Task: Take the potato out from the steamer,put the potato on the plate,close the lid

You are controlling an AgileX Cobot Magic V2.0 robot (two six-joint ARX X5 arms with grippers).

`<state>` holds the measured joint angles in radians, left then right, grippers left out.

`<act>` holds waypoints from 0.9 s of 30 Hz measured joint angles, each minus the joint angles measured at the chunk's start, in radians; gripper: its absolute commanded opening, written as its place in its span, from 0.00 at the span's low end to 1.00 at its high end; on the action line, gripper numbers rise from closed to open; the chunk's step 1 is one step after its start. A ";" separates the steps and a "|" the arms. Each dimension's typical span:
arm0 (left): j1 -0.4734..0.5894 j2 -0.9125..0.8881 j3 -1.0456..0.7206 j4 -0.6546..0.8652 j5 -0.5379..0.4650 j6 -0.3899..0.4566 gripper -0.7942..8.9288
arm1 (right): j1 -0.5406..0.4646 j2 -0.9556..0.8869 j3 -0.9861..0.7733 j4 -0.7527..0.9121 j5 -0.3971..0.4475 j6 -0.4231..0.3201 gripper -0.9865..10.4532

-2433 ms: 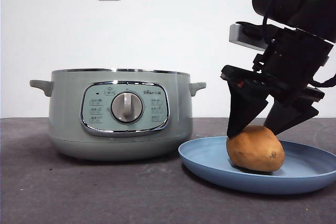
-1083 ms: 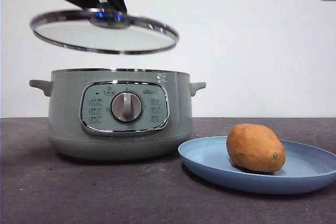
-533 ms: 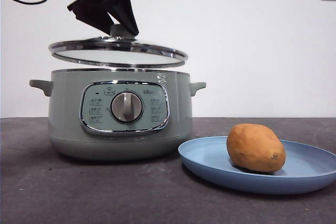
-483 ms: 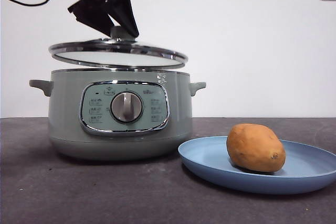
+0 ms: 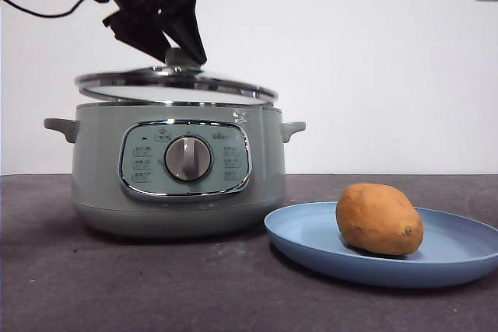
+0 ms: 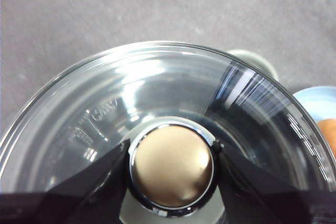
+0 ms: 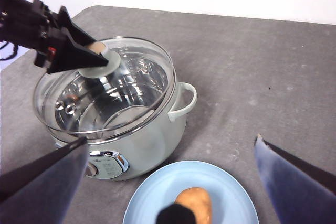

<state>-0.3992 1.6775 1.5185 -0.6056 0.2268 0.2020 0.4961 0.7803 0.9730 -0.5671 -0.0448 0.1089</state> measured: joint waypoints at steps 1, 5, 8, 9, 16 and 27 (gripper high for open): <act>-0.001 0.008 0.000 -0.006 0.000 0.004 0.07 | 0.000 0.000 0.000 0.000 0.000 0.000 0.56; -0.006 0.015 0.000 -0.007 -0.004 0.011 0.07 | 0.000 0.000 0.000 0.000 0.000 0.000 0.56; -0.007 0.015 0.000 -0.007 -0.004 0.011 0.07 | 0.000 0.000 0.000 0.000 0.000 0.000 0.56; -0.008 0.015 0.000 -0.008 -0.004 0.011 0.07 | 0.000 0.000 0.000 0.000 0.000 0.000 0.56; -0.009 0.017 0.004 -0.044 -0.002 0.010 0.17 | 0.000 0.000 0.000 0.000 0.000 0.000 0.56; -0.010 0.014 0.006 -0.055 0.003 0.003 0.60 | 0.000 0.000 0.000 -0.003 -0.001 0.000 0.56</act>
<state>-0.4091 1.6920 1.5242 -0.6605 0.2298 0.2054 0.4961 0.7799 0.9730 -0.5705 -0.0456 0.1085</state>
